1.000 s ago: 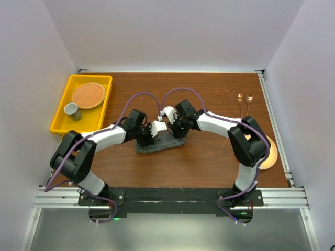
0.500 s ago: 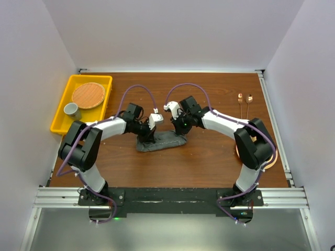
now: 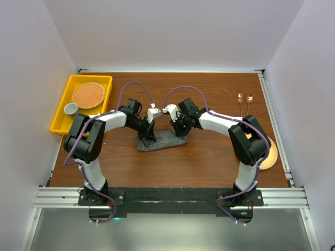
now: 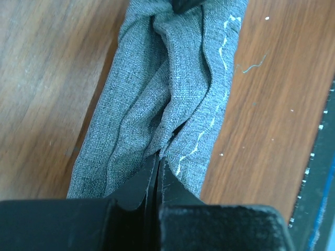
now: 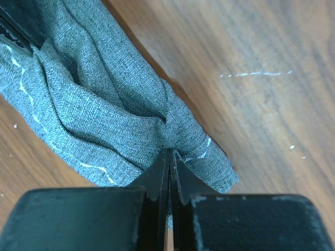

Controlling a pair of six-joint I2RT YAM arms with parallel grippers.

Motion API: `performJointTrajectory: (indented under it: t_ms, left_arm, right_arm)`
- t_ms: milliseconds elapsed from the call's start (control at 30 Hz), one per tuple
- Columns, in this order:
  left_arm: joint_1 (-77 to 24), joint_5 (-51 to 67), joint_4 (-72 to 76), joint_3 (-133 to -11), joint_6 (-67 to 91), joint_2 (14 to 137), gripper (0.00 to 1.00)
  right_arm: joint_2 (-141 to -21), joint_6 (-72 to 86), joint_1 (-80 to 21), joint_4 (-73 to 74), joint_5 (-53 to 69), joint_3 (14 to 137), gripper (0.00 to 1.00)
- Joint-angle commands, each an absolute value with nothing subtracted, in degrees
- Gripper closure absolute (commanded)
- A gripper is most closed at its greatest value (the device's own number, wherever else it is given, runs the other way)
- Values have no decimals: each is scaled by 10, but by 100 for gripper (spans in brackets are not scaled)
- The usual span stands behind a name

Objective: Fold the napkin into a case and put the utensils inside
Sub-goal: Smooth out the smaller rectangle-folded napkin at the center of the board.

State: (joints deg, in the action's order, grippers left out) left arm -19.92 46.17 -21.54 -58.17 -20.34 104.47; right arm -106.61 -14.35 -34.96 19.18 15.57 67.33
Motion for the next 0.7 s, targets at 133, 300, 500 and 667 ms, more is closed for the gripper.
performJointTrajectory:
  t_ms: [133,300,500,667]
  left_arm:
    - [-181,554,-244,-649,-143,1041,100]
    - [-171,570,-247,-671,-113,1060,100]
    - [-154,565,-230,-689,-83,1114,100]
    - [-140,540,-234,-698,-74,1177,100]
  right_arm:
    - [-1083,-178,-351,183,118,671,100]
    - [-1082,-183,-350,184,118,671,100]
    - [-1084,-181,-351,185,120,675,100]
    - [-1085,-178,-350,192,122,685,100]
